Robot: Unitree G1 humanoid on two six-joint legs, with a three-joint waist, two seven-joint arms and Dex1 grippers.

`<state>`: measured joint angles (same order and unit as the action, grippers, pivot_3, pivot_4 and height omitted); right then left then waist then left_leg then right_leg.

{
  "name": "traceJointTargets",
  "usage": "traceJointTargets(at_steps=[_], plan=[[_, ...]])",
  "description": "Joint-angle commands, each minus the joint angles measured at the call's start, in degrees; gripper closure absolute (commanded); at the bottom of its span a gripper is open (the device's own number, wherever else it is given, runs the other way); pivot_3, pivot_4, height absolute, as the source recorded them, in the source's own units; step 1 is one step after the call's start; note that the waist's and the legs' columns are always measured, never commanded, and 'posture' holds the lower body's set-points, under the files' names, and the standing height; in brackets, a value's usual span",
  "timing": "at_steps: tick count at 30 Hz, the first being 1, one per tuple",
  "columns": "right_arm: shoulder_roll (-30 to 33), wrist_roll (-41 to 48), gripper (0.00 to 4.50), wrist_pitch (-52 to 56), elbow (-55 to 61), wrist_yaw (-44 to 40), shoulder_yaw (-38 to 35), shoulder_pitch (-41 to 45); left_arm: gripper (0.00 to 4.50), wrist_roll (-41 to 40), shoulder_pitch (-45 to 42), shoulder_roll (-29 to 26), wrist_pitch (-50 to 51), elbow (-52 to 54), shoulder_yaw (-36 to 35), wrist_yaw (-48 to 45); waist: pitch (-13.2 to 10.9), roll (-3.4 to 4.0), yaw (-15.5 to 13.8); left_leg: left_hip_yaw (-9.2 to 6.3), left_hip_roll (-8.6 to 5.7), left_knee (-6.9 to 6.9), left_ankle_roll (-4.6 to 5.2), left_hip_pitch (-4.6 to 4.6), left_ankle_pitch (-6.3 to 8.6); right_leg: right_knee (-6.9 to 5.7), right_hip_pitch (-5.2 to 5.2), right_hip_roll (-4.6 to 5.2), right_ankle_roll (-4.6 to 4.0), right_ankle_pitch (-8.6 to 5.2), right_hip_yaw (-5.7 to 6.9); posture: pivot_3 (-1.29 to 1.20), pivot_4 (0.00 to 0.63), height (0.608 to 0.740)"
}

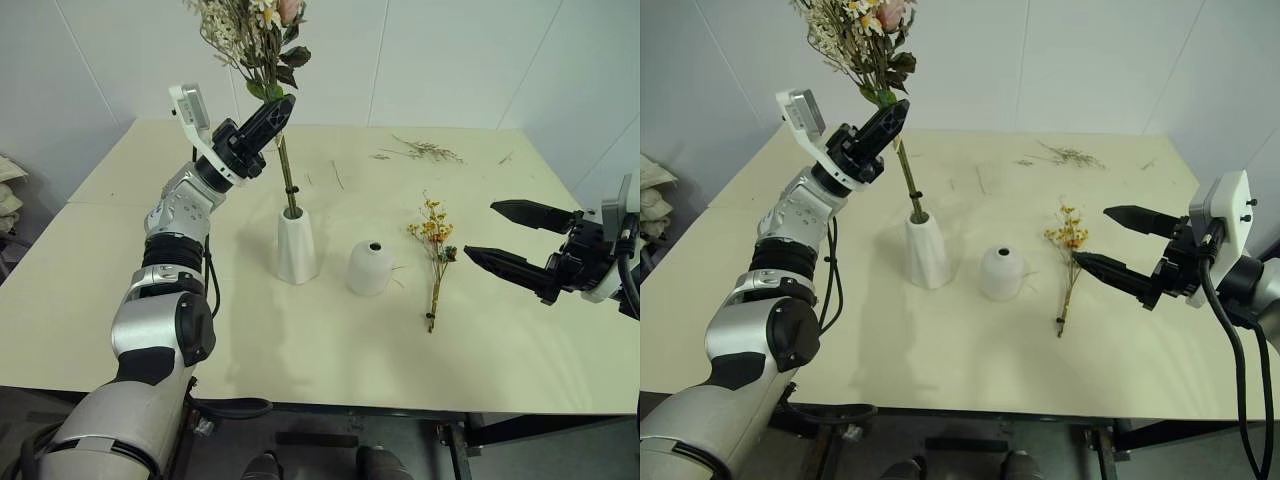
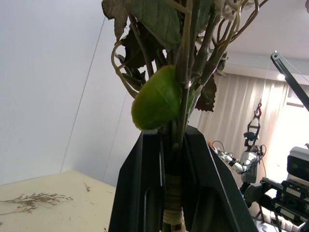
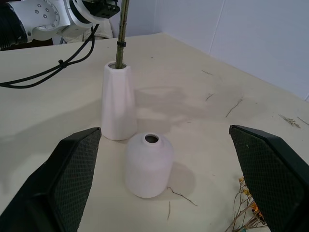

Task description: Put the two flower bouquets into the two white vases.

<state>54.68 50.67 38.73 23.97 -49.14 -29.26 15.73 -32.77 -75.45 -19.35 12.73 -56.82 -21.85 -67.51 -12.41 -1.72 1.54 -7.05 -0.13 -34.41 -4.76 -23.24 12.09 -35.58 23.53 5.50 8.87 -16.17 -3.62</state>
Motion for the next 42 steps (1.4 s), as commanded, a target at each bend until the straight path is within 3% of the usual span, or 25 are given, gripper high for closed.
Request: traceJointTargets(at_steps=[1, 35, 42], plan=[[-0.14, 0.05, 0.0, -1.32, 1.27, 0.48, -1.28, 0.01, 4.37, 1.05, 0.19, -1.02, -1.59, 1.39, 0.75, -1.21, 0.0, 0.0, 0.02, 0.0, 0.0, 0.0, 0.0, 0.0, 0.0, 0.0, 0.0, 0.0, 0.0, 0.0, 0.0, 0.0, 0.15, 0.74], [0.59, 0.15, 0.0, -1.11, 0.78, -0.19, -2.14, -0.87, 4.37, 5.87, 5.61, 0.89, -3.04, 0.45, 4.78, -3.26, 0.0, 0.0, 0.0, 0.0, 0.0, 0.0, 0.0, 0.0, 0.0, 0.0, 0.0, 0.0, 0.0, 0.0, 0.0, 0.0, 0.15, 0.74], [0.65, 0.2, 0.0, -0.99, 0.98, -0.22, -2.43, -1.19, 2.16, 5.18, 8.41, 0.14, -0.52, 4.76, 5.53, -5.06, 0.0, 0.0, 0.0, 0.0, 0.0, 0.0, 0.0, 0.0, 0.0, 0.0, 0.0, 0.0, 0.0, 0.0, 0.0, 0.0, 0.15, 0.74]])
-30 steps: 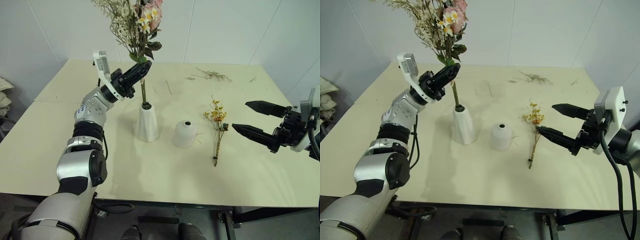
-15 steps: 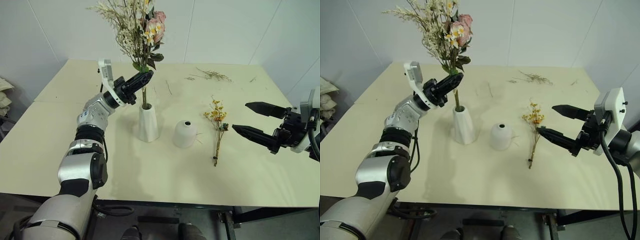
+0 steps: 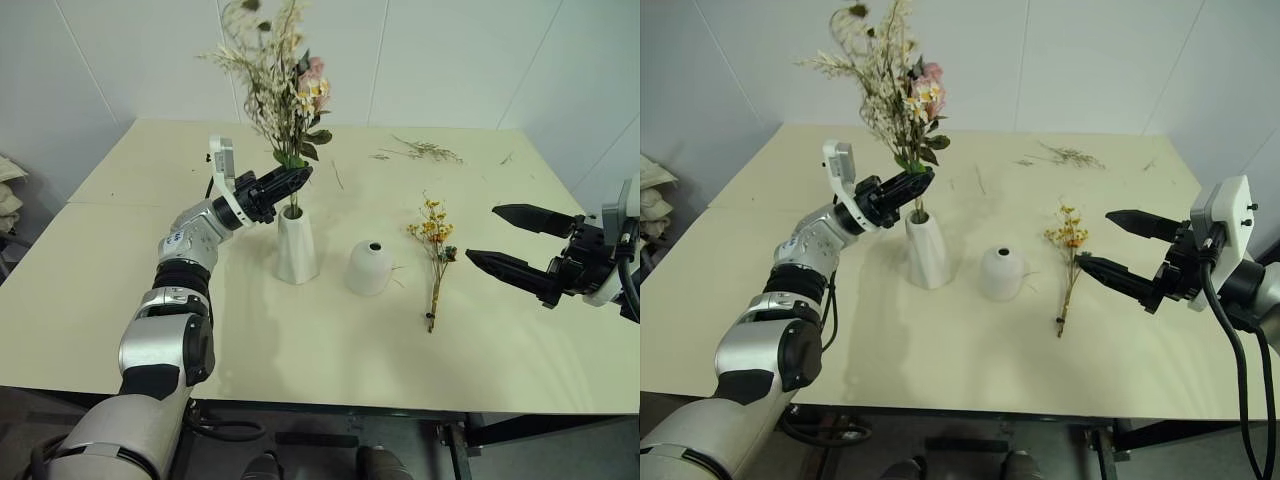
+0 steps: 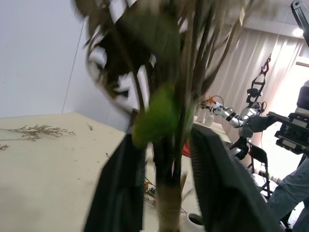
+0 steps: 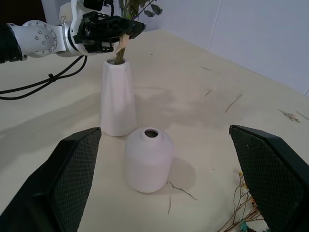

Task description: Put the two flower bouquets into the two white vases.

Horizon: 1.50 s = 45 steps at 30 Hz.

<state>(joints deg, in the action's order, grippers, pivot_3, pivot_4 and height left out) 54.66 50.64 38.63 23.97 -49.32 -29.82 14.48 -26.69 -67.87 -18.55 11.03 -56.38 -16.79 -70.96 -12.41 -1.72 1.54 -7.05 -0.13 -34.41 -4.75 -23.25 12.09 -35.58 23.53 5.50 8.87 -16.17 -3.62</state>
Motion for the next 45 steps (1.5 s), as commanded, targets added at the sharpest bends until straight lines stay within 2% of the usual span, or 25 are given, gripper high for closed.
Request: traceJointTargets(at_steps=[1, 5, 7, 15, 19, 23, 27, 33, 37, 42, 45], plan=[[0.7, 0.22, 0.0, -0.88, 0.97, -0.05, -1.86, 0.05, 1.83, -0.83, 1.32, -0.86, 1.74, 5.17, 0.69, -1.91, 0.0, 0.0, 0.01, 0.0, 0.0, 0.0, 0.0, 0.0, 0.0, 0.0, 0.0, 0.0, 0.0, 0.0, 0.0, 0.0, 0.15, 0.74], [0.83, 0.0, 0.0, -0.95, 0.69, -0.16, -1.5, 0.33, 0.56, -0.99, 3.34, -2.23, 5.2, 8.92, 2.05, -4.16, 0.0, 0.0, 0.01, 0.0, 0.0, 0.0, 0.0, 0.0, 0.0, -0.01, 0.0, 0.0, 0.0, 0.0, 0.0, 0.0, 0.15, 0.74], [1.01, -0.14, 0.0, -0.96, 0.46, -0.34, -1.28, 0.51, 0.02, 0.0, 4.38, -3.57, 3.52, 10.47, 2.75, -4.81, 0.0, 0.0, 0.04, 0.0, 0.0, 0.0, 0.0, 0.0, 0.0, -0.02, 0.0, 0.0, 0.0, 0.0, 0.0, 0.0, 0.15, 0.74], [1.58, -0.76, 0.0, -0.88, -0.57, -1.1, -0.24, 1.39, 0.02, 5.88, 4.04, -10.97, -6.2, 6.97, 6.66, -9.24, 0.0, 0.0, -0.03, 0.01, 0.01, -0.01, 0.0, 0.03, 0.0, 0.0, -0.01, 0.0, -0.02, 0.0, 0.0, 0.0, 0.15, 0.74], [1.58, -1.02, 0.0, -0.74, -0.72, -1.27, 0.05, 1.62, 0.02, 8.17, 2.89, -12.53, -10.87, 3.81, 7.49, -9.87, 0.0, 0.0, -0.09, 0.0, 0.01, 0.0, 0.0, 0.02, 0.0, 0.01, -0.01, 0.0, -0.02, 0.0, 0.0, 0.0, 0.15, 0.74], [2.17, -0.61, 0.0, 2.92, 0.54, 0.73, -0.77, -0.68, 0.02, 10.33, 2.0, -18.37, -18.91, -1.08, 6.82, -12.83, 0.0, 0.01, 0.15, 0.0, 0.01, 0.02, 0.01, 0.0, 0.0, 0.04, 0.0, 0.0, -0.02, 0.0, 0.0, 0.0, 0.15, 0.74], [2.93, -0.49, 0.0, 8.07, 1.99, 4.61, -0.5, -3.47, 0.02, 8.39, 1.49, -21.55, -21.45, -2.96, 4.61, -16.87, 0.0, 0.01, 0.17, 0.02, 0.05, 0.14, 0.03, 0.03, 0.02, 0.0, 0.06, -0.02, -0.09, -0.04, 0.0, 0.0, 0.15, 0.74], [2.06, -1.32, 0.0, 16.98, 2.68, 12.95, 5.31, -2.35, 0.02, -0.58, 4.0, -25.19, -14.25, 2.16, 2.39, -21.54, 0.0, 0.01, 0.05, 0.01, 0.05, 0.01, 0.03, 0.01, 0.02, -0.03, 0.02, -0.01, -0.09, -0.04, 0.0, 0.0, 0.15, 0.74], [-0.5, -5.03, 0.0, 23.47, -2.44, 20.38, 14.07, 4.84, 0.02, -12.48, 13.05, -31.38, -3.16, 15.19, 7.46, -21.54, 0.01, 0.02, 1.12, 0.03, 0.08, 0.04, 0.03, 0.08, 0.02, -0.06, 0.02, -0.01, -0.13, -0.04, -0.04, 0.0, 0.15, 0.74], [-3.69, -9.25, 0.0, 26.81, -7.76, 24.05, 20.16, 12.44, 0.02, -22.49, 22.41, -35.5, 2.48, 27.89, 7.42, -21.54, -0.01, 0.04, 1.33, 0.0, 0.13, 0.12, 0.03, 0.07, 0.01, -0.19, 0.11, -0.05, -0.27, -0.11, -0.02, 0.0, 0.15, 0.74], [-5.24, -11.77, 0.0, 28.44, -10.04, 25.6, 22.87, 15.06, 0.02, -24.25, 26.22, -36.3, 2.55, 32.02, 5.77, -21.54, -0.01, 0.05, 1.29, 0.01, 0.13, 0.15, 0.03, 0.07, 0.01, -0.15, 0.12, -0.04, -0.28, -0.11, -0.02, 0.0, 0.15, 0.74]])
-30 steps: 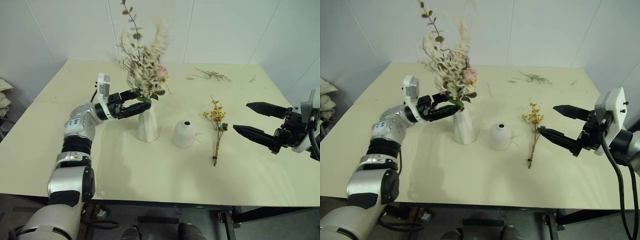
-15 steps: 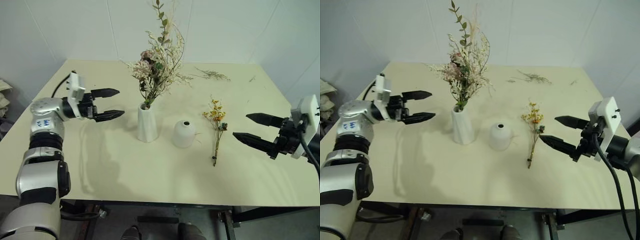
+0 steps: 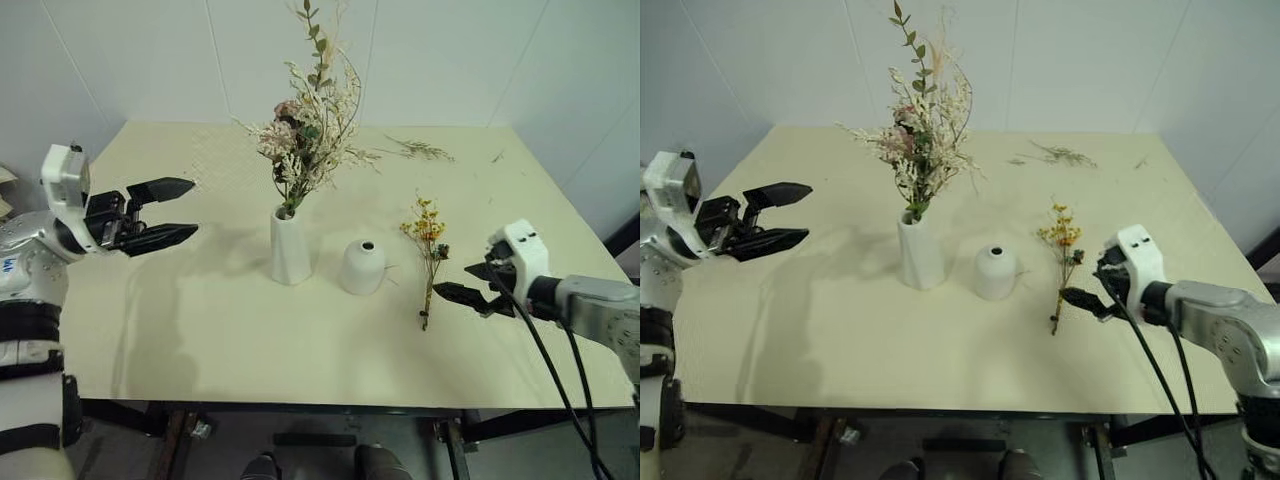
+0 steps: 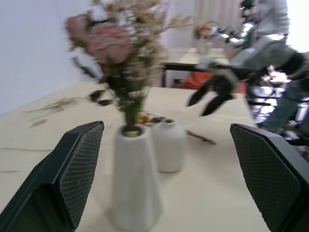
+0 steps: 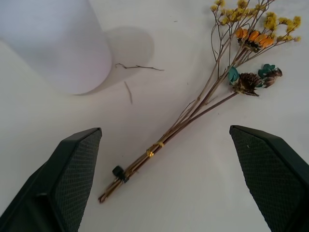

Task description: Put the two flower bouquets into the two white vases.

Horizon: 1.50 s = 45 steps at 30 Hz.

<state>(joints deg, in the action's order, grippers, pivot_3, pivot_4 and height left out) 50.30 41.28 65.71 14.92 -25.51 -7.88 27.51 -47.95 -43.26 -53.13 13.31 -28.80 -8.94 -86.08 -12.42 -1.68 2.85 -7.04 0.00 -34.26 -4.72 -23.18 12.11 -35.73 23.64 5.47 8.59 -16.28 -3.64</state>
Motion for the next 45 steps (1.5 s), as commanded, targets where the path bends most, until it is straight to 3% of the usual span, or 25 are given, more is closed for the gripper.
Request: traceJointTargets(at_steps=[1, 10, 15, 28, 40, 45], plan=[[-1.25, -3.19, 0.0, 2.0, -1.62, 2.18, 1.62, 2.73, 0.02, -3.09, 2.63, -1.87, 0.24, 5.61, -2.32, -6.42, 0.0, 0.0, -0.19, 0.01, 0.0, 0.0, 0.0, 0.0, 0.0, 0.01, 0.0, 0.0, 0.0, 0.0, 0.0, 0.0, 0.15, 0.74], [-7.62, -11.34, 0.0, 5.84, -12.13, 6.7, 6.44, 11.91, 0.02, -2.16, 12.27, -2.53, 1.1, 17.63, -5.28, -5.69, 0.0, 0.0, -0.12, 0.03, -0.01, 0.04, 0.0, 0.0, 0.0, 0.07, 0.01, 0.0, -0.04, -0.01, -0.01, 0.0, 0.15, 0.74], [-10.35, -14.54, 0.0, 5.54, -15.31, 7.03, 7.54, 14.52, 0.02, -2.19, 15.53, -1.76, 3.52, 22.63, -7.32, -0.72, 0.0, 0.0, -0.09, 0.04, 0.0, 0.13, 0.01, -0.02, 0.01, 0.1, 0.05, -0.01, -0.06, -0.03, 0.0, 0.0, 0.15, 0.74], [-14.21, -20.32, 0.0, 6.13, -16.57, 7.35, 7.99, 14.12, 0.02, 0.94, 20.33, -0.67, 9.0, 27.56, -12.28, 13.2, 0.0, 0.0, 0.3, 0.03, 0.0, 0.16, 0.03, 0.0, 0.01, 0.08, 0.06, -0.01, -0.06, -0.03, 0.0, 0.0, 0.15, 0.74], [-16.4, -22.12, 0.0, 5.87, -16.6, 6.96, 7.65, 13.3, 0.02, 0.18, 22.09, -0.02, 10.65, 30.7, -12.82, 10.44, 0.01, -0.01, 0.4, 0.04, 0.0, 0.15, 0.03, 0.04, 0.01, 0.08, 0.04, -0.02, -0.06, -0.02, 0.0, 0.0, 0.15, 0.74], [-17.54, -22.21, 1.19, 6.21, -16.18, 6.85, 7.39, 13.18, 0.0, 1.71, 22.88, -0.1, 10.17, 30.95, -11.97, 9.64, 0.01, -0.01, 0.34, 0.03, 0.0, 0.15, 0.02, 0.06, 0.01, 0.08, 0.03, -0.02, -0.07, -0.03, 0.0, 0.0, 0.15, 0.74]])
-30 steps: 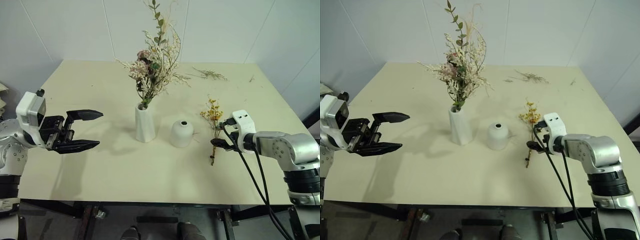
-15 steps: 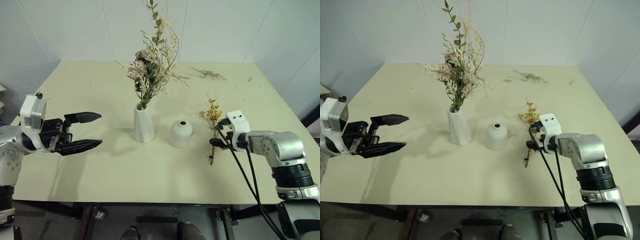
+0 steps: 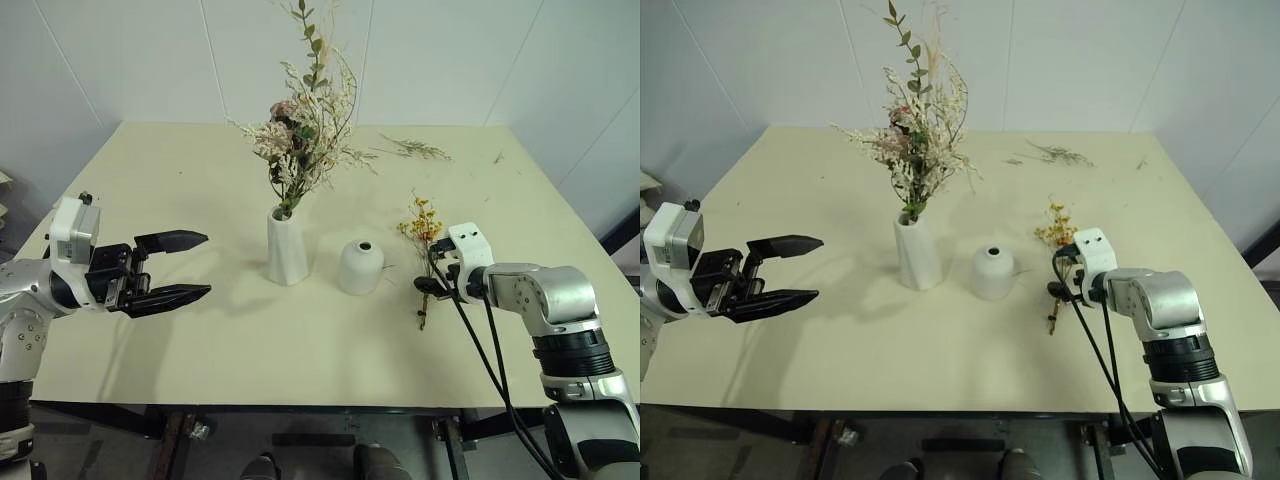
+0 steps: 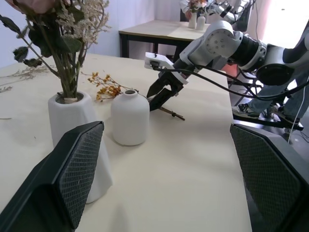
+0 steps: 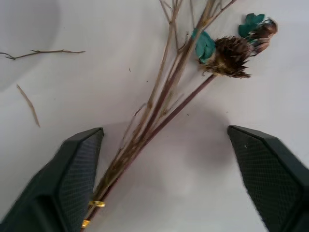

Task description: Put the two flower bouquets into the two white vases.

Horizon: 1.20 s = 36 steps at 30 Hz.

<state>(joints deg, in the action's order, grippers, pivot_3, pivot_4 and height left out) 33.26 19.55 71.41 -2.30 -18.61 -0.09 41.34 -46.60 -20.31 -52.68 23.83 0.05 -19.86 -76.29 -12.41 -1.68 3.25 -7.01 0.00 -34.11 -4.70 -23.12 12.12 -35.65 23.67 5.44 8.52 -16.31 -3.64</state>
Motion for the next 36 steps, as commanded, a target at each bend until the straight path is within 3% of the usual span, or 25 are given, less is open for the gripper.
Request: traceJointTargets(at_steps=[1, 10, 24, 29, 36], plan=[[-0.64, -0.58, 1.53, 0.42, 1.06, -0.02, -0.41, -0.63, 0.0, 0.41, -0.21, -0.31, -0.28, 2.23, -0.91, 0.12, 0.0, 0.0, -0.11, 0.0, 0.0, 0.0, 0.0, 0.0, 0.0, 0.0, 0.0, 0.0, 0.0, 0.0, 0.0, 0.0, 0.15, 0.74], [0.21, -2.26, 4.46, -3.18, 3.42, 0.71, -1.57, -1.97, 0.0, 0.14, 0.33, 3.15, 0.63, 5.86, 0.47, 4.68, 0.0, 0.0, -0.21, 0.0, 0.0, 0.0, 0.0, -0.02, 0.0, 0.04, -0.02, 0.01, 0.0, 0.0, 0.0, 0.0, 0.15, 0.74], [-4.24, -6.12, 4.49, -30.45, 7.89, 7.87, -13.28, -5.18, 0.0, -0.48, 4.52, 11.21, 4.24, 14.93, 3.61, 14.46, 0.0, 0.0, -0.28, -0.01, -0.02, 0.02, 0.0, -0.04, 0.0, 0.07, -0.01, 0.02, 0.04, 0.02, 0.0, 0.0, 0.15, 0.74], [-7.82, -4.94, 4.49, -43.84, 8.64, 9.62, -18.14, -4.88, 0.0, -1.52, 5.89, 10.45, 4.28, 15.94, 1.96, 14.01, 0.0, 0.01, -0.25, 0.0, -0.03, 0.02, -0.01, -0.04, 0.0, 0.08, -0.02, 0.03, 0.04, 0.02, -0.01, 0.0, 0.15, 0.74], [-13.89, 2.25, 4.49, -52.97, 14.76, 3.37, -17.36, -5.17, 0.0, -1.91, 7.59, 7.46, 4.37, 15.59, -1.1, 13.11, 0.0, 0.04, -0.08, 0.0, 0.0, 0.07, 0.0, 0.0, 0.0, 0.06, -0.02, 0.01, 0.0, 0.0, 0.0, 0.0, 0.15, 0.74]])
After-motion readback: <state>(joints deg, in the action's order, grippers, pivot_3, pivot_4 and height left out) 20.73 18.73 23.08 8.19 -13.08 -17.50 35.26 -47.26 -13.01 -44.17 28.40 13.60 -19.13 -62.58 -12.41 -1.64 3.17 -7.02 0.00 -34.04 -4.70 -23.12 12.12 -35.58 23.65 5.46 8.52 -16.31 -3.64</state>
